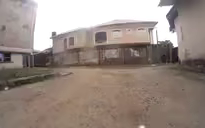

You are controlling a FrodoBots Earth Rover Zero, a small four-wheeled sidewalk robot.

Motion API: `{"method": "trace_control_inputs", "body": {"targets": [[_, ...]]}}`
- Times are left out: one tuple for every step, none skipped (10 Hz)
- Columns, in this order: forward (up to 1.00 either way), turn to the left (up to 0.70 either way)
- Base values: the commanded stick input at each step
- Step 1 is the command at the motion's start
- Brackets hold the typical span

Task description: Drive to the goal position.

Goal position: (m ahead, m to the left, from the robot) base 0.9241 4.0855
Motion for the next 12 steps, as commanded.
{"method": "trace_control_inputs", "body": {"targets": [[0.3, 0.0], [0.3, 0.0], [0.3, 0.0], [0.3, 0.0], [0.3, 0.0], [0.3, 0.0], [0.3, 0.0], [0.3, 0.0], [0.3, 0.0], [0.3, 0.0], [0.3, 0.0], [0.3, 0.0]]}}
